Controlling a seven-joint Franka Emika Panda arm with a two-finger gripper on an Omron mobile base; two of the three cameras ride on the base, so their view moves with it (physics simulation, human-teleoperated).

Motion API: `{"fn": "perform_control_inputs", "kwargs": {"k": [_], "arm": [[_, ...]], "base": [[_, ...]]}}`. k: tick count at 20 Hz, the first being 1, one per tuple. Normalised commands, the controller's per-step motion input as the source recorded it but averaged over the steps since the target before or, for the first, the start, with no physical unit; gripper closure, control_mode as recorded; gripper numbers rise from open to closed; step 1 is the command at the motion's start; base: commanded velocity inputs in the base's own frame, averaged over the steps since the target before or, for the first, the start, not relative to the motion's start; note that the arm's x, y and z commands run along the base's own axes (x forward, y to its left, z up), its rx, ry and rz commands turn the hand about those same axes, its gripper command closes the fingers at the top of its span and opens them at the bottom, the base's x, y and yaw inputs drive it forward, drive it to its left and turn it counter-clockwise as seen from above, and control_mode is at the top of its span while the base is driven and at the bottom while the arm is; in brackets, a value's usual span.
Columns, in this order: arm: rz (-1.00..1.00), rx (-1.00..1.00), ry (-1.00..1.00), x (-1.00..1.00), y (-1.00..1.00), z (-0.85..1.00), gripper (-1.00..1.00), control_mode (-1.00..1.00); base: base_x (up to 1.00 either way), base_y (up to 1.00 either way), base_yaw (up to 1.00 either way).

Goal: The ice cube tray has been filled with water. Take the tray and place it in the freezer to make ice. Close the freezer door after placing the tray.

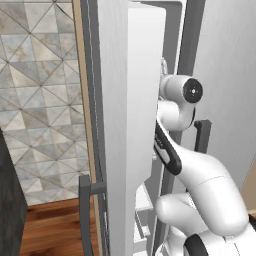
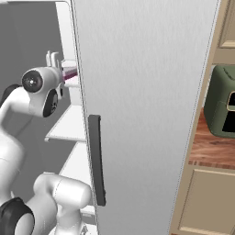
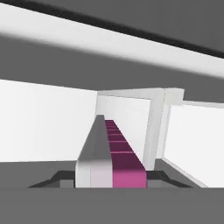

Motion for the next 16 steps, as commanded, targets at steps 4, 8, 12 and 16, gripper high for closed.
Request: {"fn": "perform_control_inputs", "kwargs": {"k": [4, 8, 12, 16], "arm": [[0.00, 0.00, 0.06, 0.31, 0.14, -0.23, 1.00, -1.00], [0.00, 0.00, 0.11, 0.29, 0.07, -0.10, 1.00, -1.00], [0.00, 0.00, 0.18, 0.38, 0.00, -0.03, 1.00, -1.00], [0.00, 0.00, 0.20, 0.40, 0.00, -0.08, 1.00, -1.00]], "base": [[0.00, 0.00, 0.00], [0.00, 0.00, 0.00], [0.00, 0.00, 0.00], [0.00, 0.00, 0.00]]}}
